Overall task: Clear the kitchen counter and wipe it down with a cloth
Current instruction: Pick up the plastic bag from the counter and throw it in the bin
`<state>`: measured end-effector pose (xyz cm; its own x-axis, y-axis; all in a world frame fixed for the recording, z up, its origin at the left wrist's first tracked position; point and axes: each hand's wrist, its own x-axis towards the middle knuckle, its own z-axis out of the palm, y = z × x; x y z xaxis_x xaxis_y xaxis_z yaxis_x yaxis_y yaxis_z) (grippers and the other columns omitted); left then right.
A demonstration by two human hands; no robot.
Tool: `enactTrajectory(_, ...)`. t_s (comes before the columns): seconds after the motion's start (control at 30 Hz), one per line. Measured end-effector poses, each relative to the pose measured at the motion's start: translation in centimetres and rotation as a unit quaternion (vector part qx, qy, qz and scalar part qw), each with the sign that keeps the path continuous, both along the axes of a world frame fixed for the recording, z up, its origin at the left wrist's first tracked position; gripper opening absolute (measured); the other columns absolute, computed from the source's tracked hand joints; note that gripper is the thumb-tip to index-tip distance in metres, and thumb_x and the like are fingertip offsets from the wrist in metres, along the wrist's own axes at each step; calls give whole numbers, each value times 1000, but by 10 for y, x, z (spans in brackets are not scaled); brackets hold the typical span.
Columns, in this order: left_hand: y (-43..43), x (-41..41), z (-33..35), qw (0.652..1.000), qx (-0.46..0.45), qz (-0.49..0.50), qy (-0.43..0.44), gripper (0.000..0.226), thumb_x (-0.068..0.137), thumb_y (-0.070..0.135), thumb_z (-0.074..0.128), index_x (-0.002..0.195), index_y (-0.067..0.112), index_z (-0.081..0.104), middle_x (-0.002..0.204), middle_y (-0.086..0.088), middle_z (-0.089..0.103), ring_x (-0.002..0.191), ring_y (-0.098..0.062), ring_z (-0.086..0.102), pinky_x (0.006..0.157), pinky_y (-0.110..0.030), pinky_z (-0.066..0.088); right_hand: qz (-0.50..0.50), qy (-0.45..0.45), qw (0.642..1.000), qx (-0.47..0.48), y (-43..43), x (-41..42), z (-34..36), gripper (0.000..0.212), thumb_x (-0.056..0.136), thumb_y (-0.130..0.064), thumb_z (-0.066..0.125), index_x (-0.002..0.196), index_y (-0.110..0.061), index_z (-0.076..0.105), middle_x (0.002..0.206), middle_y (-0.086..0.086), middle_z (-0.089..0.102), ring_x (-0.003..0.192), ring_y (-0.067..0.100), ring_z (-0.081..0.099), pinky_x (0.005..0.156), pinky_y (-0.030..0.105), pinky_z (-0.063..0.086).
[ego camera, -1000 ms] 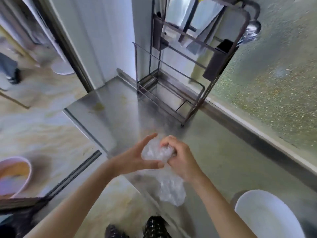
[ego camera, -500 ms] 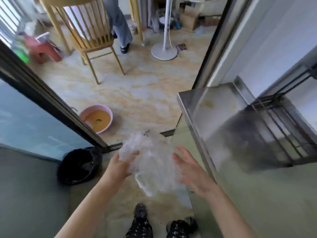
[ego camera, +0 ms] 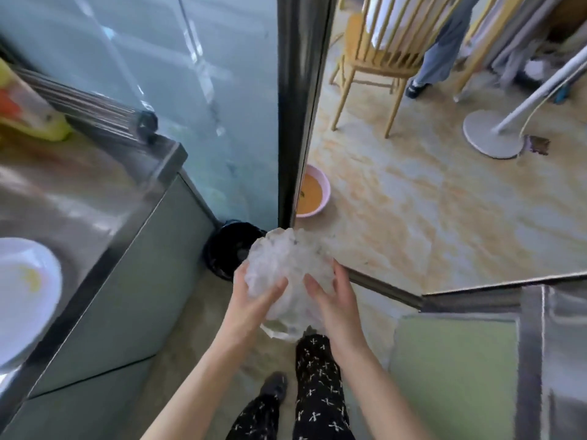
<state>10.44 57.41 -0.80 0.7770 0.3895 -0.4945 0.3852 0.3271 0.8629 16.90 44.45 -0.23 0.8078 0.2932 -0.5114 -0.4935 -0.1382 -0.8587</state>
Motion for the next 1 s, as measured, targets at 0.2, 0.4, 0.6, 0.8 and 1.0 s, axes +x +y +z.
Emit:
enactTrajectory(0.2, 52, 31, -75, 971, 193, 129, 47, 102, 61, 44, 77, 140, 43, 14, 141, 28, 19, 126, 12, 21, 106, -24, 21, 121, 10, 992, -32, 72, 62, -82, 49, 86, -23, 65, 125, -38, 40, 112, -32, 46, 85, -36, 41, 72, 1, 42)
enactTrajectory(0.4, 105, 46, -237, 968, 167, 159, 100, 67, 73, 40, 74, 126, 50, 34, 139, 7, 35, 124, -5, 35, 100, -25, 32, 196, 20, 977, -83, 143, 98, -226, 50, 85, -24, 67, 127, -37, 44, 125, -10, 55, 113, 7, 54, 95, 35, 49)
enactTrajectory(0.6, 165, 81, -412, 971, 139, 183, 67, 72, 72, 29, 77, 128, 39, 34, 139, 6, 38, 128, -11, 37, 107, -33, 34, 185, -40, 977, -99, 212, 128, -397, 53, 76, -31, 69, 121, -40, 42, 120, 2, 58, 108, 17, 59, 95, 44, 49)
enactTrajectory(0.8, 199, 74, -536, 955, 157, 161, 193, 112, 66, 45, 77, 148, 30, 1, 153, -1, 23, 137, -17, 30, 110, -39, 32, 266, -77, 943, -184, 241, 138, -541, 69, 78, -41, 68, 138, -28, 35, 137, 8, 45, 126, 24, 45, 104, 45, 39)
enactTrajectory(1.0, 189, 56, -499, 896, 318, 141, 277, 67, 77, 31, 73, 133, 6, 45, 132, -12, 50, 121, -24, 45, 94, -20, 29, 277, -107, 922, -249, 232, 140, -514, 55, 85, -28, 65, 133, -12, 44, 136, 10, 43, 123, 21, 45, 101, 31, 35)
